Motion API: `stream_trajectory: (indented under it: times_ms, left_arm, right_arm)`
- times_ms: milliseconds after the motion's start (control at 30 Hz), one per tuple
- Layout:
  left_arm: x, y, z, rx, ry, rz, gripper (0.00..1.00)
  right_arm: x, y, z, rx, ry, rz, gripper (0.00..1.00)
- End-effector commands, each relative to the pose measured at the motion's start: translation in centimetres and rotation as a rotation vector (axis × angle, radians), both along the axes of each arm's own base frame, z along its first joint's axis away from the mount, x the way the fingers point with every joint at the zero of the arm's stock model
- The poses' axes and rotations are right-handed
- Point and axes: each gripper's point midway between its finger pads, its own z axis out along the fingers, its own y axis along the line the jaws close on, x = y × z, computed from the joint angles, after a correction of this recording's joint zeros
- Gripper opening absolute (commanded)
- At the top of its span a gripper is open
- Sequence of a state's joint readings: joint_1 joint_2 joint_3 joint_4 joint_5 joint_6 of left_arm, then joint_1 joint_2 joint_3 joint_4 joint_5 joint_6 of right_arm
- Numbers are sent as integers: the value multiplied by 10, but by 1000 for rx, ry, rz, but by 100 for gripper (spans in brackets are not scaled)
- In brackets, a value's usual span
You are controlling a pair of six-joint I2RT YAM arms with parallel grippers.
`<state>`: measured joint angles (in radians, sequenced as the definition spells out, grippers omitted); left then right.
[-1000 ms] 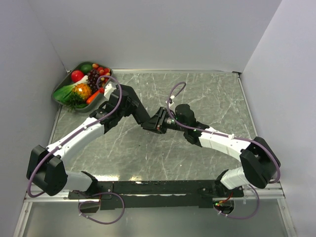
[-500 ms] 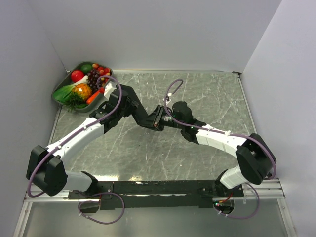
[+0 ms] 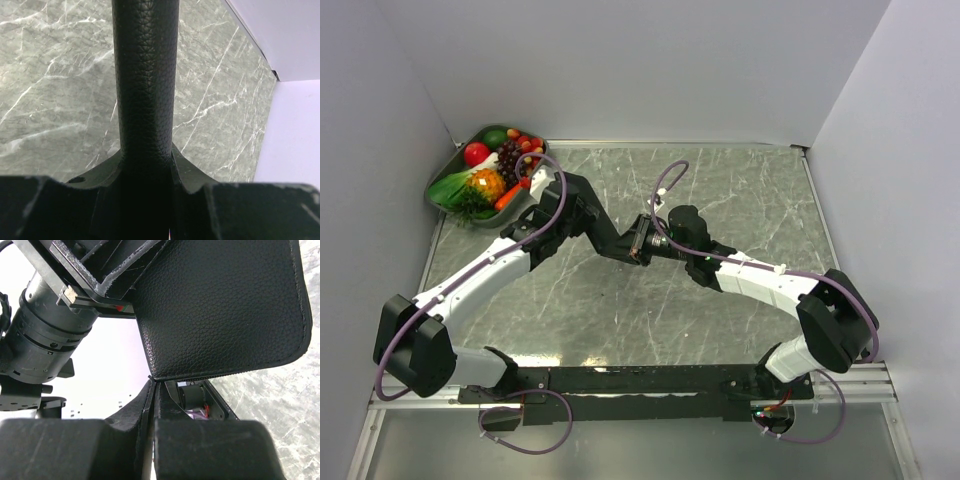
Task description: Sort the hair-cutting tools
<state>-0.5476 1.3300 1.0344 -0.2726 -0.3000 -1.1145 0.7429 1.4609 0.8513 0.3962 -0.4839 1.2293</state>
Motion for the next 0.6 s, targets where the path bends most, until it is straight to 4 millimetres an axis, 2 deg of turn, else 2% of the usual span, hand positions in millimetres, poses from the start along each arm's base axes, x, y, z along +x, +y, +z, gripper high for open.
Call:
stream_trajectory:
  times_ms: [0,200,367,567]
  left_arm:
    - [14,-8,66,-114,-161,-7,1]
    - [18,-13,65,-127,-148,-51,1]
    - [16,-23,67,-151,-126,-130,1]
    - [17,-18,68,-143,-126,-104,1]
  right_arm:
    - [-9,2,10,1,-55,51,0]
    - [-23,-7,-5,-62,-92,117,0]
    - [-35,-23,-15,-155,-186,176,0]
    - [-48,-36,-24,-218,-236,225,0]
